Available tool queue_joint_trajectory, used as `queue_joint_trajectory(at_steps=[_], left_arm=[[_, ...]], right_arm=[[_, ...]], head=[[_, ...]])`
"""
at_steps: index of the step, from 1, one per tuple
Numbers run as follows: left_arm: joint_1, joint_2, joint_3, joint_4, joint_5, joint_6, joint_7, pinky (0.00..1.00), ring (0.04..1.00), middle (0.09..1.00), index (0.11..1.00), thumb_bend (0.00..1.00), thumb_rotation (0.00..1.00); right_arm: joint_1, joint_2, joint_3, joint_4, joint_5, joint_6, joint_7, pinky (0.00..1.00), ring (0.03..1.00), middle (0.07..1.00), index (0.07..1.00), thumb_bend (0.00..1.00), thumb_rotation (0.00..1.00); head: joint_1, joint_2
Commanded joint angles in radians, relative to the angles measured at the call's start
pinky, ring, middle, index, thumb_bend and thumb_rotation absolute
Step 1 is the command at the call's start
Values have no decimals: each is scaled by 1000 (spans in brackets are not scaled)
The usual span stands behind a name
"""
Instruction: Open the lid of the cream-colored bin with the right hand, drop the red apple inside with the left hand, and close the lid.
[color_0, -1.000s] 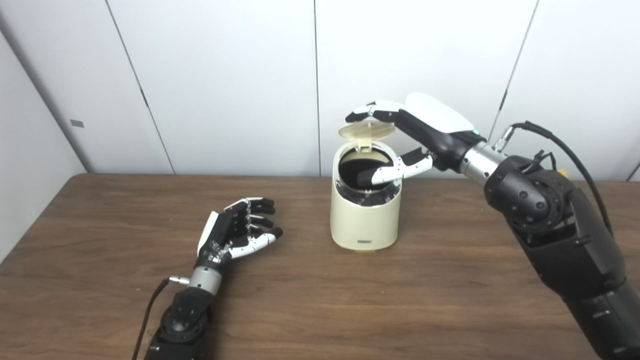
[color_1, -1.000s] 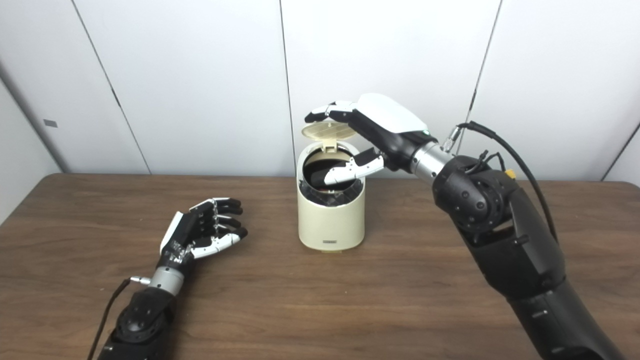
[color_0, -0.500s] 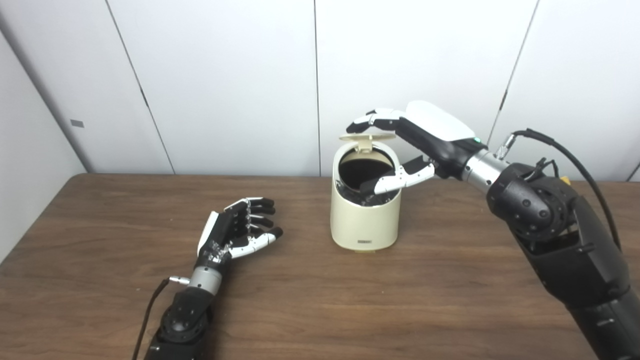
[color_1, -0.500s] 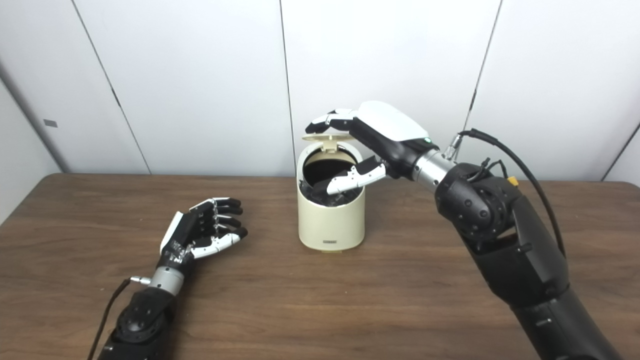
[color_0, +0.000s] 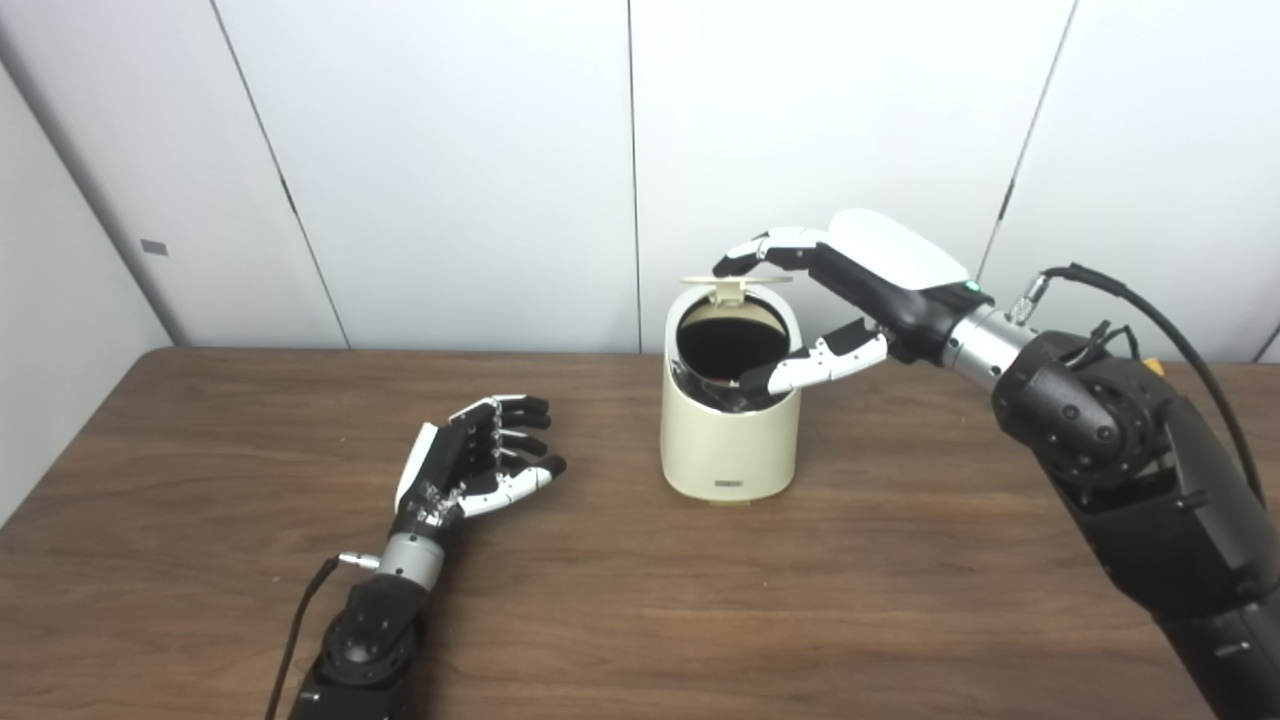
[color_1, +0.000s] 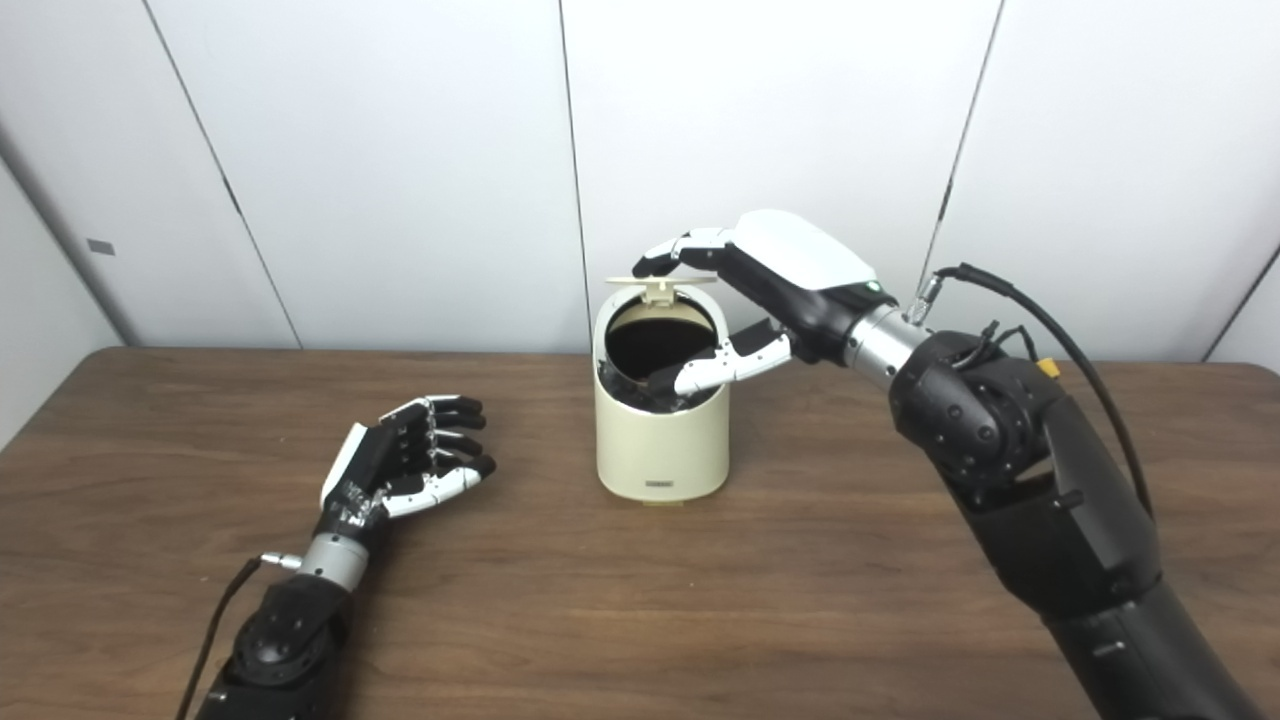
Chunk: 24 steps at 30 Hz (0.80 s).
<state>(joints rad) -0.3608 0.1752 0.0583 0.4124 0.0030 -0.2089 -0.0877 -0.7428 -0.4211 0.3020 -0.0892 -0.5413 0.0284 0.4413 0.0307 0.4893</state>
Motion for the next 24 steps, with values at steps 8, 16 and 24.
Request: queue_joint_trajectory(at_steps=[8, 16, 24], left_arm=[[-2, -4, 1, 12, -11, -30, 5, 491, 592, 677, 681, 623, 12], [-1, -8, 2, 4, -16, -25, 5, 486, 590, 675, 674, 619, 0], [1, -6, 0, -5, -7, -22, 8, 482, 590, 677, 675, 624, 0]], right_arm=[[-19, -36, -13, -16, -27, -63, -18, 832, 870, 787, 777, 621, 602], [-3, -34, -9, -56, -20, -10, 55, 890, 935, 811, 804, 615, 564], [4, -25, -9, -55, -25, -14, 62, 849, 925, 800, 792, 637, 555]], head=[[3, 10], [4, 18], [4, 26]])
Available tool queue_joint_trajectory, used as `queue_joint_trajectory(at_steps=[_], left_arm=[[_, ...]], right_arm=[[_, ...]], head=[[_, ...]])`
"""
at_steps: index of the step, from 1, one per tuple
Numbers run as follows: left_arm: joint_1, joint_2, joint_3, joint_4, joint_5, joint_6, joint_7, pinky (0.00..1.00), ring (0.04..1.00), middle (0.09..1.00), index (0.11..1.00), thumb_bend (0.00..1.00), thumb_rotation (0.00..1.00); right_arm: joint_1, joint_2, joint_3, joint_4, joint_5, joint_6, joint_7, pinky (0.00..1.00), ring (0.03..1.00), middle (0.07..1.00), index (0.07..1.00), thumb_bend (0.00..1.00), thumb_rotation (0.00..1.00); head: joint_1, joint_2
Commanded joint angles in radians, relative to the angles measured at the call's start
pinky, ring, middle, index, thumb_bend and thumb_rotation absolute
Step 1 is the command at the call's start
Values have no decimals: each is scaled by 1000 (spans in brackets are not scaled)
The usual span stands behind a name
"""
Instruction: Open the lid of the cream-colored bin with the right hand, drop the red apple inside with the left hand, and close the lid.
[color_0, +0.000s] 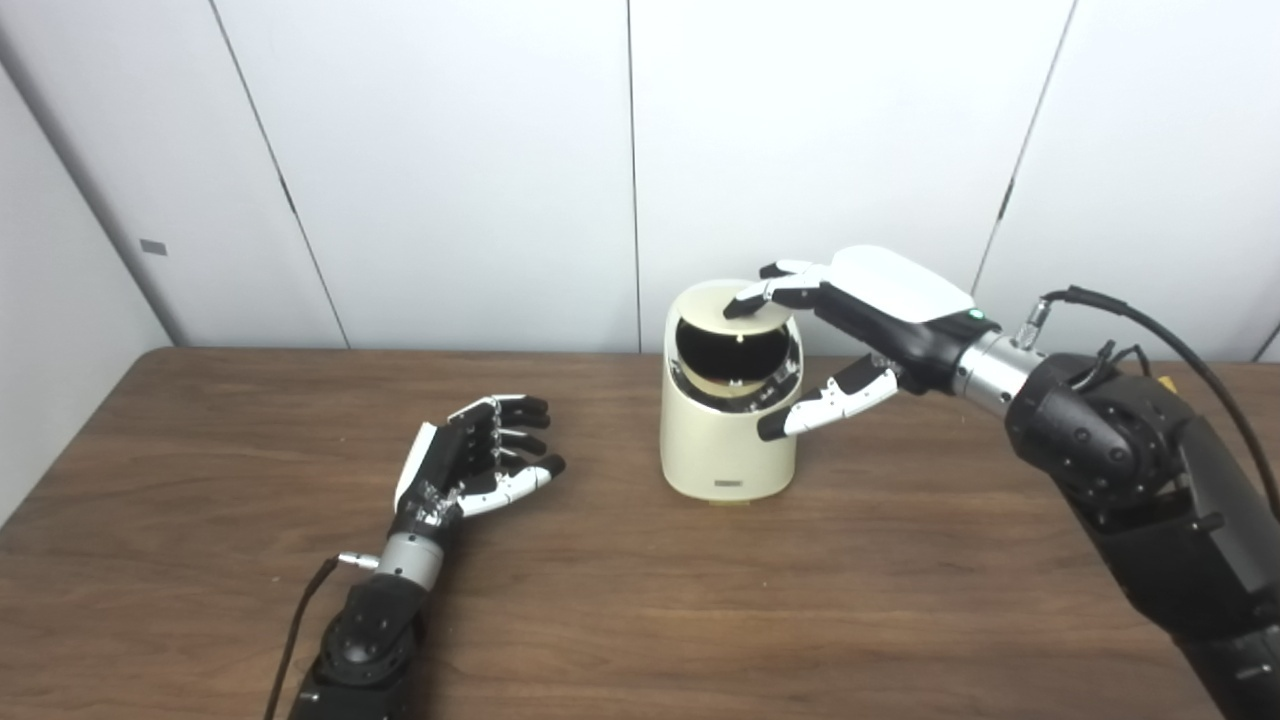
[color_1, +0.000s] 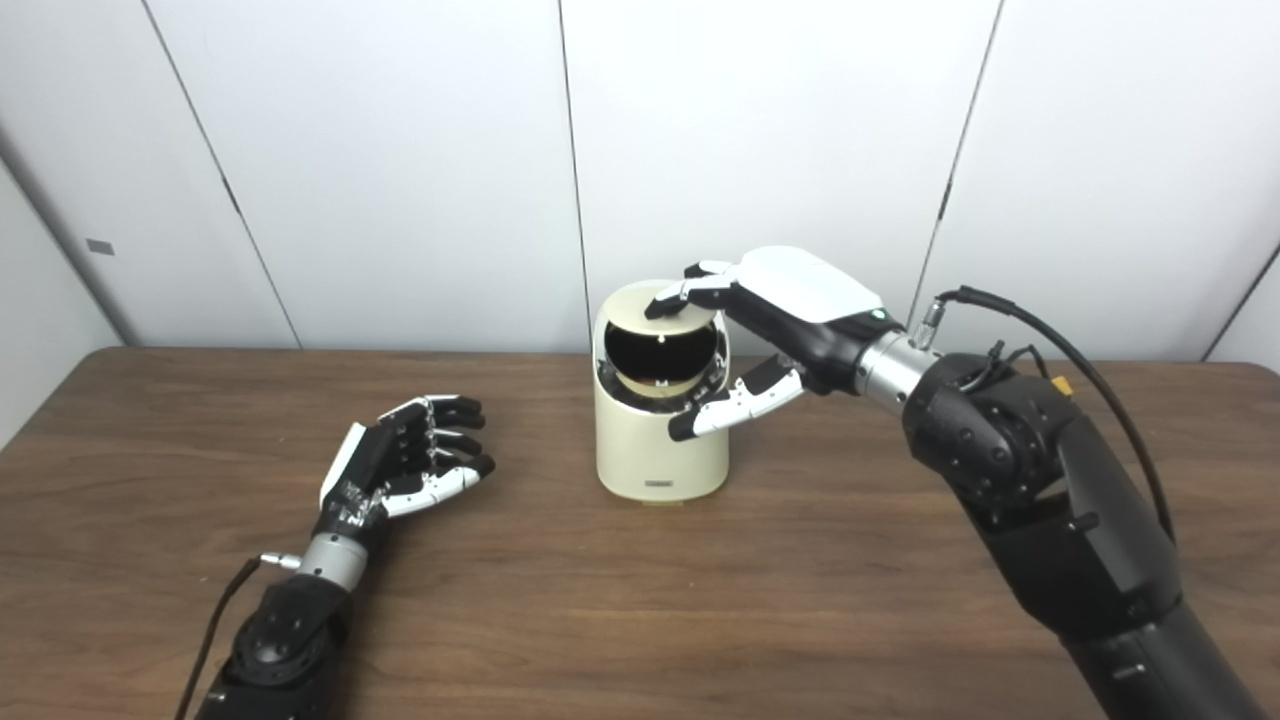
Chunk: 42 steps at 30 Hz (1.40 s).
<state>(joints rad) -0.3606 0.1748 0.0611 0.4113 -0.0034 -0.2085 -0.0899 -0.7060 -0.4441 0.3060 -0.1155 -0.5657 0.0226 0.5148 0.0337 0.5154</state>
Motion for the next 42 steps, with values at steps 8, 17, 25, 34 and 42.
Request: queue_joint_trajectory(at_steps=[8, 17, 25, 34, 42], left_arm=[[1, -8, 0, -7, -4, -18, 11, 485, 589, 674, 678, 624, 0], [3, -11, 1, -13, -5, -15, 13, 484, 585, 669, 672, 628, 0], [3, -9, -1, -10, 1, -23, 13, 483, 587, 671, 672, 619, 0], [1, -6, -3, -11, 8, -26, 15, 479, 583, 674, 672, 622, 0], [3, -6, -2, -15, -1, -25, 6, 487, 589, 679, 679, 620, 3]], right_arm=[[-25, 1, -7, -19, -6, -26, -20, 947, 911, 783, 780, 639, 555], [-19, -1, -1, -28, -2, -30, -4, 932, 914, 784, 783, 652, 607], [-6, -5, 0, -55, 1, -28, 16, 899, 930, 792, 788, 647, 597], [11, 4, 1, -70, 18, -27, 23, 901, 935, 785, 785, 649, 562], [18, -2, 9, -76, 2, -48, 23, 913, 926, 770, 783, 638, 592]], head=[[2, 3], [4, 9], [4, 10], [2, 13], [3, 19]])
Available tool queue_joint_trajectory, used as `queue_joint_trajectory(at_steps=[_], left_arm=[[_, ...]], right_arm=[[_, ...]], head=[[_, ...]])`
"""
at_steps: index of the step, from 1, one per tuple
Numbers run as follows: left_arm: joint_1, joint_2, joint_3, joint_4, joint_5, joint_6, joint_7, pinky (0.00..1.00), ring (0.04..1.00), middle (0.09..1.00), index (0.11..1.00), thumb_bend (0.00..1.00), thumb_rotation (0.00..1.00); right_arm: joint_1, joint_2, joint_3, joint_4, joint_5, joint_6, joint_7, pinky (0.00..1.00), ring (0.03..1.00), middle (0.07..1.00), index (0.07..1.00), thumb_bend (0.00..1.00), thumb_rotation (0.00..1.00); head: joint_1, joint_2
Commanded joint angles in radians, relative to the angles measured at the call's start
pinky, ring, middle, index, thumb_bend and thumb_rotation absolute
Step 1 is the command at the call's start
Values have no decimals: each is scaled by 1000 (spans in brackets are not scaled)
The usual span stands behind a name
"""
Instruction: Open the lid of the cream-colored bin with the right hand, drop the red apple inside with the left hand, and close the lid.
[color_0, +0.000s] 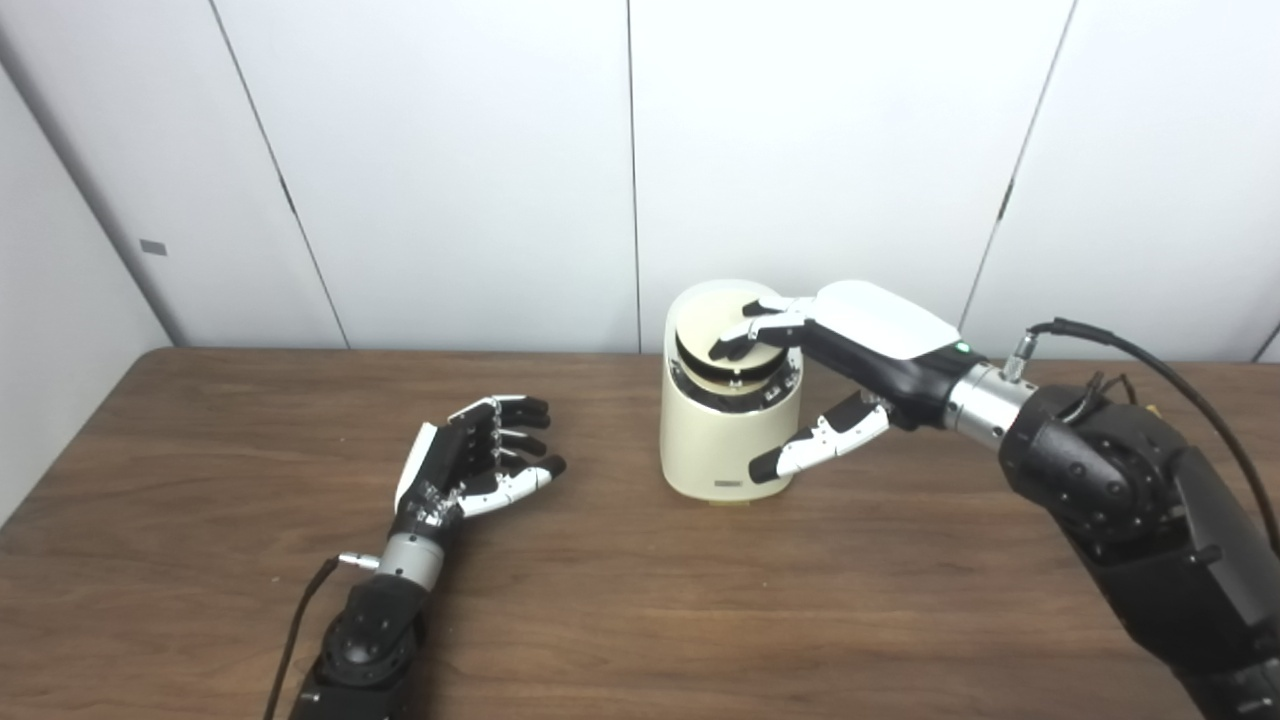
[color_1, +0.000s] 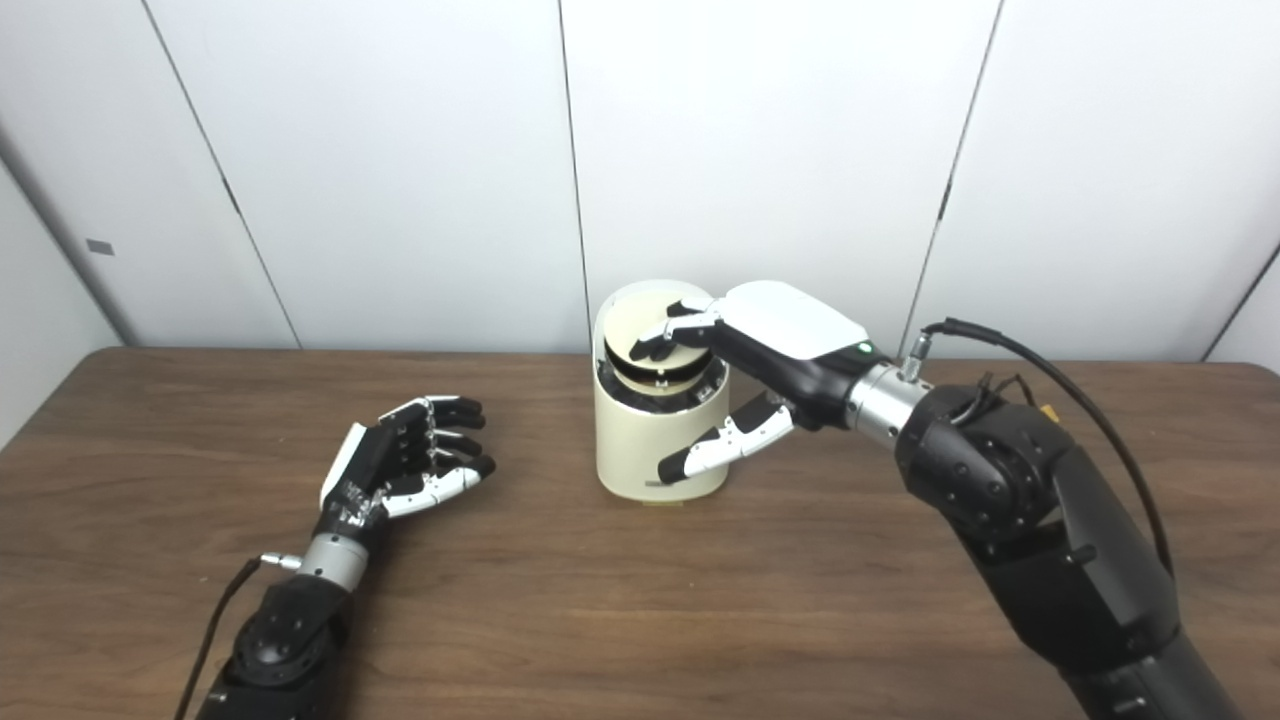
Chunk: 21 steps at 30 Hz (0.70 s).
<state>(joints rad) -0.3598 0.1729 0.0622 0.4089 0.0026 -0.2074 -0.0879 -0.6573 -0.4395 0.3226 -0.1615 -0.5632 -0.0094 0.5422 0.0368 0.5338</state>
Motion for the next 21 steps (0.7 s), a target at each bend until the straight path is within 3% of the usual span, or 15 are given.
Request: queue_joint_trajectory(at_steps=[1, 14, 21], left_arm=[[3, -4, -4, -13, -8, -25, 3, 488, 589, 680, 681, 619, 1], [7, -7, 1, -21, -9, -14, 8, 481, 592, 675, 673, 623, 0], [6, -2, -1, -15, -8, -24, 3, 477, 584, 675, 676, 627, 0]], right_arm=[[-30, -7, -7, -31, -1, -14, -3, 913, 927, 770, 784, 639, 593], [-27, -5, -3, -18, -12, -5, 8, 929, 920, 780, 792, 649, 566], [-36, -12, 3, 0, -36, 4, 22, 929, 930, 789, 805, 662, 606]], head=[[0, 0], [0, 5], [3, 7]])
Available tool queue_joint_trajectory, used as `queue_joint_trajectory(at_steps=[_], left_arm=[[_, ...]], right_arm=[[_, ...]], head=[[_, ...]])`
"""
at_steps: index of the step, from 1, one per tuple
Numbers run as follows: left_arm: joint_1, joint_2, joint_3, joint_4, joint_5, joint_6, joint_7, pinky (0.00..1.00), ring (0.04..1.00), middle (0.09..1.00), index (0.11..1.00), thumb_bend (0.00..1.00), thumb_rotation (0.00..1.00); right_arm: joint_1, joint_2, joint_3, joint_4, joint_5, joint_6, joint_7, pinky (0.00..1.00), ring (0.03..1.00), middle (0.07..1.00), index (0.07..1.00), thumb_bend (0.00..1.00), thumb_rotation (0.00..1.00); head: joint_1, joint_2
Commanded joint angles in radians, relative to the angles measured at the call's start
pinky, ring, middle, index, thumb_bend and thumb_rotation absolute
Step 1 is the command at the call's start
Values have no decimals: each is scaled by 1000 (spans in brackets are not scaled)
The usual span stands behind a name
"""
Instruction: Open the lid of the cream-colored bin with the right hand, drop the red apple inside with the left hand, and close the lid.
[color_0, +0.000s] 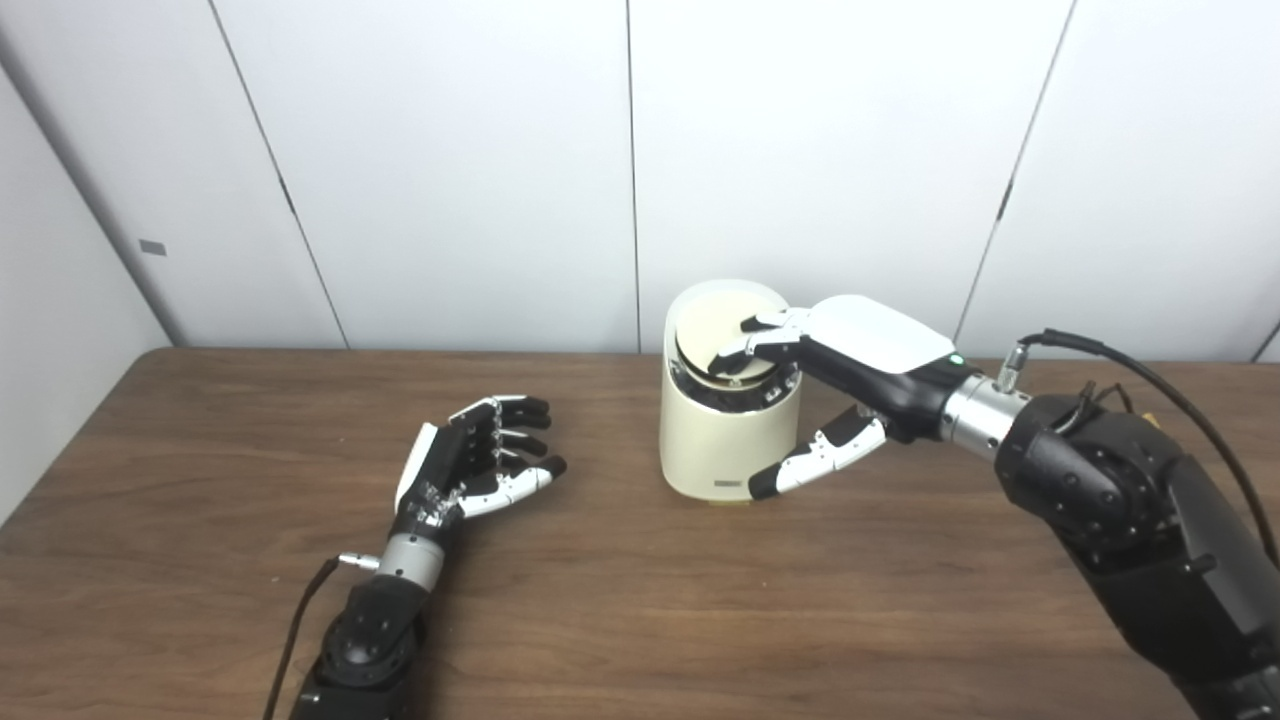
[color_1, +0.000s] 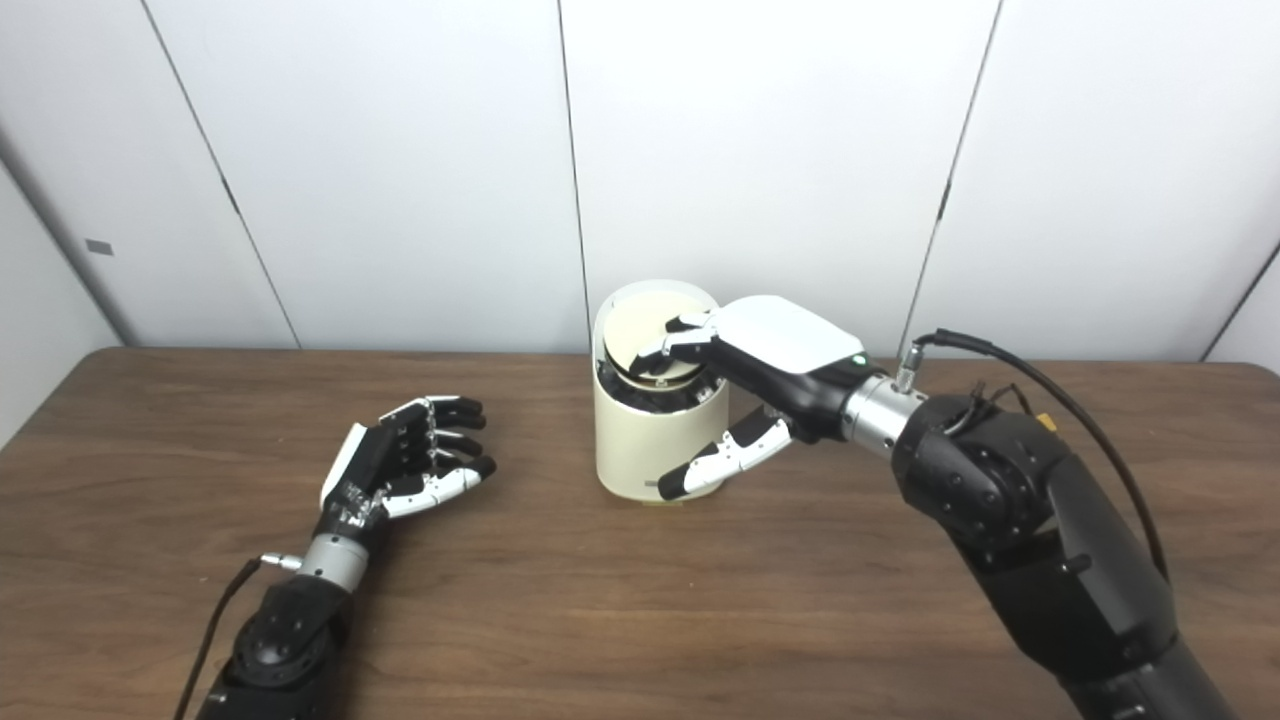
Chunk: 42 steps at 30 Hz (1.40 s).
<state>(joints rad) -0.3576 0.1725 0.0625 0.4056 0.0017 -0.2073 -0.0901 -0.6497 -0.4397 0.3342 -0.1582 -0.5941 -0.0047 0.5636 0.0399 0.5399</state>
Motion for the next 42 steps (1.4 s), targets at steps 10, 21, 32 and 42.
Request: queue_joint_trajectory(at_steps=[10, 21, 32, 42], left_arm=[[7, 2, 1, -8, -10, -33, 6, 472, 583, 673, 676, 628, 0], [23, 1, 1, -40, -9, -7, 9, 492, 594, 674, 677, 619, 2], [28, 0, -1, -57, -6, 4, 8, 475, 586, 674, 677, 634, 21], [28, -2, -6, -62, 14, 11, 20, 480, 586, 673, 674, 621, 19]], right_arm=[[-64, -7, -17, 51, -18, 19, -2, 940, 951, 807, 819, 656, 614], [-71, -10, -13, 75, -30, 20, -1, 945, 945, 814, 810, 658, 612], [-72, -58, 65, 14, -47, 8, 125, 959, 925, 788, 795, 709, 618], [-69, -57, 52, -14, 13, 15, 127, 963, 912, 774, 780, 695, 592]], head=[[5, 0], [4, 9], [4, 23], [8, 25]])
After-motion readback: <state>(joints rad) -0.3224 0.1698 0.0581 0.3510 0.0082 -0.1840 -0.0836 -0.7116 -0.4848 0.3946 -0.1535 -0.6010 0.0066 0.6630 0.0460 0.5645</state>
